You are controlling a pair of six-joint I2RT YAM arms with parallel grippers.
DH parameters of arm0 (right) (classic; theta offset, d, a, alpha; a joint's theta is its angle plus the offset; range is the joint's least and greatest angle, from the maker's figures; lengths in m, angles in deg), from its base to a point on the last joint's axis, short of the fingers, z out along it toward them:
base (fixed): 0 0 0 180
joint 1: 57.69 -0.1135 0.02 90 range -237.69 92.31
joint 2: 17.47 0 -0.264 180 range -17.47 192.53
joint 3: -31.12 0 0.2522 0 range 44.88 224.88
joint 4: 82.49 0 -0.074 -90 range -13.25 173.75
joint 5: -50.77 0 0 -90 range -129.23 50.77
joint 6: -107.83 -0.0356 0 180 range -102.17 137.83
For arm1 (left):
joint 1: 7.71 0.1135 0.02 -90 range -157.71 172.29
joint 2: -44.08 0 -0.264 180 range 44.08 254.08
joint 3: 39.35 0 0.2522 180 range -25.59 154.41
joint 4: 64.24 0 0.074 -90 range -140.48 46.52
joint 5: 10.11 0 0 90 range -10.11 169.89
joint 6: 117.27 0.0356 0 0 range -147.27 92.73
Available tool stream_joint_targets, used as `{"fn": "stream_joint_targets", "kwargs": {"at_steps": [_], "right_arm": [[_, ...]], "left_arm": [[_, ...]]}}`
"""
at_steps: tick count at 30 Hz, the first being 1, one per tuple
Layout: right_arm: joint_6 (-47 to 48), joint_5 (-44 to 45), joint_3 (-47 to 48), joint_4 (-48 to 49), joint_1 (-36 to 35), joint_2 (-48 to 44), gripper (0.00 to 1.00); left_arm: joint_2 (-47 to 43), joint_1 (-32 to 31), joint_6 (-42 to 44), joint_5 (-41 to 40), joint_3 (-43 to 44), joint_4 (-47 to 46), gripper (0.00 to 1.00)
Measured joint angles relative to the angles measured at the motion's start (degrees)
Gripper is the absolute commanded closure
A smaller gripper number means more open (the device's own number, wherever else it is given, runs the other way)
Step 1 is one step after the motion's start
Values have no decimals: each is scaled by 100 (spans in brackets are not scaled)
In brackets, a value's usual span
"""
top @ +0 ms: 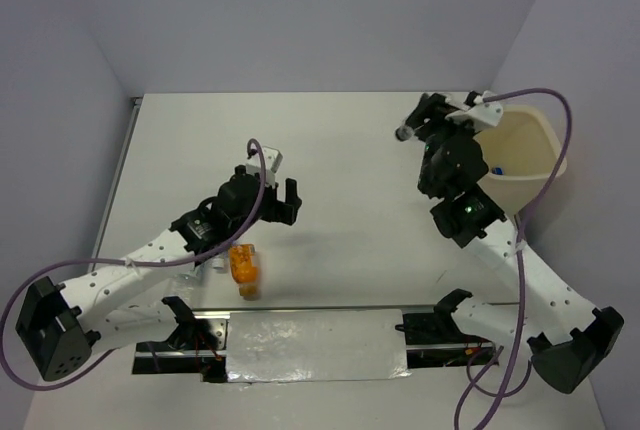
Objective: Put the plastic bottles in the bin
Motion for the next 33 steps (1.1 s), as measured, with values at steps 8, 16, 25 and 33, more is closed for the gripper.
{"fn": "stream_joint_targets", "kwargs": {"at_steps": [8, 16, 25, 33], "right_arm": [[2288, 1845, 728, 605, 1589, 872, 70], [3685, 2688, 953, 1646, 2465, 1902, 45], [6369, 3477, 953, 4577, 2549, 3029, 0], [7840, 3836, 1034, 5792, 2205, 2962, 0]], "left_arm": [[291, 925, -511, -297, -94, 428, 1], [-136, 997, -1069, -815, -330, 782, 1], [-319, 1001, -1884, -1327, -260, 1727, 1], [-407, 1001, -2317, -1143, -262, 2302, 1]]}}
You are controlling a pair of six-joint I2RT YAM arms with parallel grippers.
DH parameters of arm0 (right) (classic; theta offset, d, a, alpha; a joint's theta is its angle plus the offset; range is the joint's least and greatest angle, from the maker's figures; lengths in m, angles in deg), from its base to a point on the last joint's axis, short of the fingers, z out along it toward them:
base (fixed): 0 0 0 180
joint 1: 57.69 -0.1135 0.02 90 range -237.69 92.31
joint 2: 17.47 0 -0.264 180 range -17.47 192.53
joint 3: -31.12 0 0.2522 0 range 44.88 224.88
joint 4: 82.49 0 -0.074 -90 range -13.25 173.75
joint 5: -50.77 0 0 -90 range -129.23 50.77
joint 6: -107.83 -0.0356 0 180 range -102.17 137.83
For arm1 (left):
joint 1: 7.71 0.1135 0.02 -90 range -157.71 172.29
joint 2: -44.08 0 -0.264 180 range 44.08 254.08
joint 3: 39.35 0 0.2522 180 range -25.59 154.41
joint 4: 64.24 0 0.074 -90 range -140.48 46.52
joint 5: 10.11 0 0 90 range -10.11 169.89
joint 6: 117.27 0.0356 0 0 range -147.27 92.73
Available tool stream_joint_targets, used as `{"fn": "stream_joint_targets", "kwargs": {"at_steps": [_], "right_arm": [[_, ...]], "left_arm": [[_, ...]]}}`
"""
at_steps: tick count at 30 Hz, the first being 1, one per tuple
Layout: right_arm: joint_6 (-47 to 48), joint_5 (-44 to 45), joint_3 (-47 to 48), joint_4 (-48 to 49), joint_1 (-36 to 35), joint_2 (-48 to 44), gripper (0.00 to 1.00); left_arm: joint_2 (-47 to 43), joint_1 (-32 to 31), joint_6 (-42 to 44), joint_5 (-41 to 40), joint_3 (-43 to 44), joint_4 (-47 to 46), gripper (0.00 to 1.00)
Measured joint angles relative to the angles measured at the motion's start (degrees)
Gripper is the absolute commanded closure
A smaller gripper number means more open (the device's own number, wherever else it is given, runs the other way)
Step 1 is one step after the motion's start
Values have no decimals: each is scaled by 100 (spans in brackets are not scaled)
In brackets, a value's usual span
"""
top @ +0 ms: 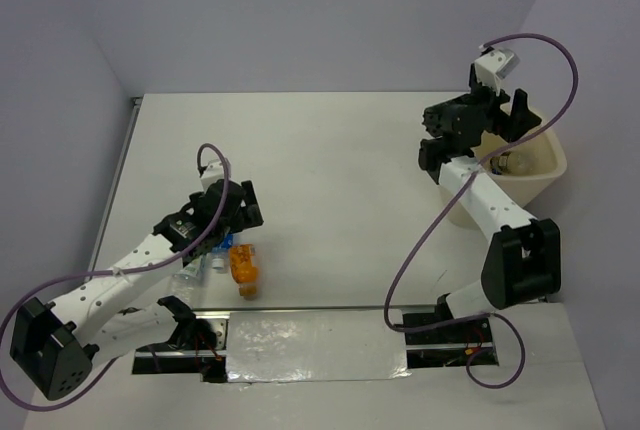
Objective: Put the plastic bottles in the bin
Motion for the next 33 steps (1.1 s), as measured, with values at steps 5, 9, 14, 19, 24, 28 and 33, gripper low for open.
{"fn": "stream_joint_targets", "kwargs": {"at_steps": [5, 9, 14, 19, 24, 28, 33], "right_arm": [[-2564, -754, 636, -3606, -584, -562, 0], [-5248, -4977, 1705, -6535, -175, -855, 0], [-6749, -8013, 1462, -7556, -190, -1141, 0], [-7729, -9370, 815, -7641, -356, -970, 0], [-8234, -9700, -127, -7337, -634, -994, 0], [-8564, -9650, -1123, -6911, -859, -1241, 0], [-8911, -9562, -2063, -6461, -918, -1600, 0]], "left_arm": [[-109, -22, -24, 339, -173, 92, 1], [-433, -262, -68, 531, -378, 238, 1], [-732, -669, -459, 619, -643, 446, 1], [-841, -885, -922, 643, -964, 789, 1], [-826, -977, -1220, 686, -1231, 916, 1], [-542, -1082, -1279, 807, -1414, 745, 1], [-186, -1222, -1384, 811, -1436, 710, 17]]}}
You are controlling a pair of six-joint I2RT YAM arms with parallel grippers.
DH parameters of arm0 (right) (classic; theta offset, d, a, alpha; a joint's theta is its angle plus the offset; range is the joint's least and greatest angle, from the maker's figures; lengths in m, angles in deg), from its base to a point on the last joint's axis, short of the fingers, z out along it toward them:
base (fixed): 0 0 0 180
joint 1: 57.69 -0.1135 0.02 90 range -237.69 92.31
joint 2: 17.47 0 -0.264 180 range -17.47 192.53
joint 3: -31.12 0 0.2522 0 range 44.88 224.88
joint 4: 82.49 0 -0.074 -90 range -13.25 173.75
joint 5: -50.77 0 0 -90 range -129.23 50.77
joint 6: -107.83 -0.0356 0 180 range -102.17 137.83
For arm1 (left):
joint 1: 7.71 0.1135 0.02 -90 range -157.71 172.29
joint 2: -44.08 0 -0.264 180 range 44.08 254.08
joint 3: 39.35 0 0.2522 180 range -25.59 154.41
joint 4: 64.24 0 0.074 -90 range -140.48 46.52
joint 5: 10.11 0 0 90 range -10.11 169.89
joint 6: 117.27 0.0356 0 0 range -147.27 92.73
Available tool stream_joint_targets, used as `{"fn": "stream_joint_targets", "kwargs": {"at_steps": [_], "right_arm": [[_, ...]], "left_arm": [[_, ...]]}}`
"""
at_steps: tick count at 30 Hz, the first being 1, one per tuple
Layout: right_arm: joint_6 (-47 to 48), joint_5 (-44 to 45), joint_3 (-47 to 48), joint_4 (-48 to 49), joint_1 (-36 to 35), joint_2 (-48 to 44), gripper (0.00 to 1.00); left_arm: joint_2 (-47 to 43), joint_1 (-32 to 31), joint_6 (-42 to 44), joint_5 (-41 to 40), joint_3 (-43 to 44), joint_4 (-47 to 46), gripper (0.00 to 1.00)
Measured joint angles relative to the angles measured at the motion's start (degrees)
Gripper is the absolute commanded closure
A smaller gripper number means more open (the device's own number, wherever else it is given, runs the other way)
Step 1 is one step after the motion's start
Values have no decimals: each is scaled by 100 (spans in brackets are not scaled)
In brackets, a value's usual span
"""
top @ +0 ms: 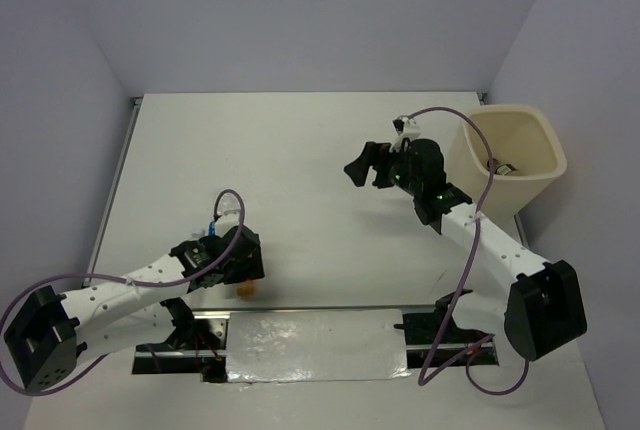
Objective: Put the plastic bottles in the bin
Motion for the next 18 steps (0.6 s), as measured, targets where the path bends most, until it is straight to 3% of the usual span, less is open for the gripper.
{"fn": "stream_joint_targets", "kwargs": {"at_steps": [3, 6, 11, 18], "right_arm": [[-111, -17, -404, 321, -68, -201, 0], [-260, -234, -870, 846, -111, -431, 0], [-463, -785, -1550, 1648, -367, -651, 0], [-726, -1213, -1709, 2417, -876, -601, 0]], "left_arm": [[2, -31, 33, -7, 0, -61, 39], [-44, -76, 190, 22, 24, -162, 50], [-302, -238, 625, 125, 197, -404, 60], [-474, -734, 1515, 385, 588, -1279, 61]]}}
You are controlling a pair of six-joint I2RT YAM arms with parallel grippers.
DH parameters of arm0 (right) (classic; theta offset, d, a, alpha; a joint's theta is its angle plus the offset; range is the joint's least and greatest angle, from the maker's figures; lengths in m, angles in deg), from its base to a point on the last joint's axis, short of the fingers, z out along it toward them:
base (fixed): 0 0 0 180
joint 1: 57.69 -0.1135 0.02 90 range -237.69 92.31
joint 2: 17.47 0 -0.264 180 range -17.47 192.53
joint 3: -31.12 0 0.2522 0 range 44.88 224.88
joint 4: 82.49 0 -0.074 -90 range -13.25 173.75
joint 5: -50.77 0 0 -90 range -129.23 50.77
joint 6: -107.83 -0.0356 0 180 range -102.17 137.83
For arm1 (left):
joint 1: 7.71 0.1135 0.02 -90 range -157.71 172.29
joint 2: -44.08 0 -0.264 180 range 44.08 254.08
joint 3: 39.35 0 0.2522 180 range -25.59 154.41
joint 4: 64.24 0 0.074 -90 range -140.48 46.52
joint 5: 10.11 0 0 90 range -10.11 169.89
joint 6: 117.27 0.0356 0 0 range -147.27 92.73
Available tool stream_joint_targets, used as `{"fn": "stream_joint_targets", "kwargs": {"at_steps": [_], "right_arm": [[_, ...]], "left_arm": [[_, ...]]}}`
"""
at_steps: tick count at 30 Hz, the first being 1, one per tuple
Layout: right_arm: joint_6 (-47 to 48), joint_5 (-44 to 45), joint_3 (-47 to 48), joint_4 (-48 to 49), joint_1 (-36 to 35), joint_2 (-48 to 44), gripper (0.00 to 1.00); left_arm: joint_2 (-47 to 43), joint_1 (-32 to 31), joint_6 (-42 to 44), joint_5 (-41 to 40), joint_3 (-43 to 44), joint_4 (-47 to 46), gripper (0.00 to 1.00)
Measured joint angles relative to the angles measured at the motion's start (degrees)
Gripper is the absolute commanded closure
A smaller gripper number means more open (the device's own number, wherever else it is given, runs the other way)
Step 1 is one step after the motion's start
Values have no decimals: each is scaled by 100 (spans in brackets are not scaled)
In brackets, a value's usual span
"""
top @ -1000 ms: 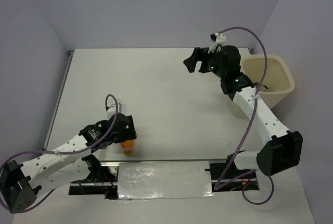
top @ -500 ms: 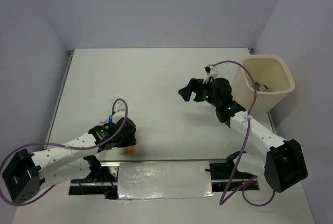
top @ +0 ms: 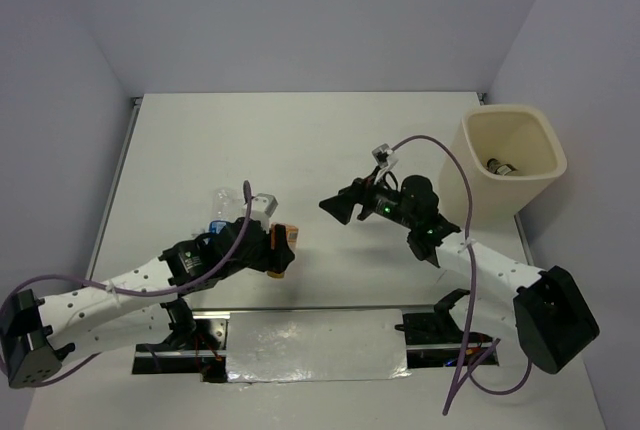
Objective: Put the plastic bottles in the bin
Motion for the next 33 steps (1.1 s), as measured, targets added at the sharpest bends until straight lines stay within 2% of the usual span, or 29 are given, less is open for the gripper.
{"fn": "stream_joint_targets", "kwargs": {"at_steps": [9, 18, 24, 29, 33], "right_arm": [[-590, -101, -13, 800, -597, 918, 0], [-1342, -273, -13, 1871, -750, 1537, 0], [-1298, -216, -13, 1740, -774, 1187, 0], [-1036, -232, -4, 1429, -866, 745, 0], [-837, -341, 114, 1016, -914, 752, 0]], "left_arm": [[363, -393, 800, 42, 376, -929, 57], [514, -494, 1196, -33, 476, -1082, 60], [527, -496, 1226, -223, 501, -1108, 62], [520, -496, 1233, -286, 507, -1187, 68], [522, -496, 1248, -352, 605, -1167, 66]]}}
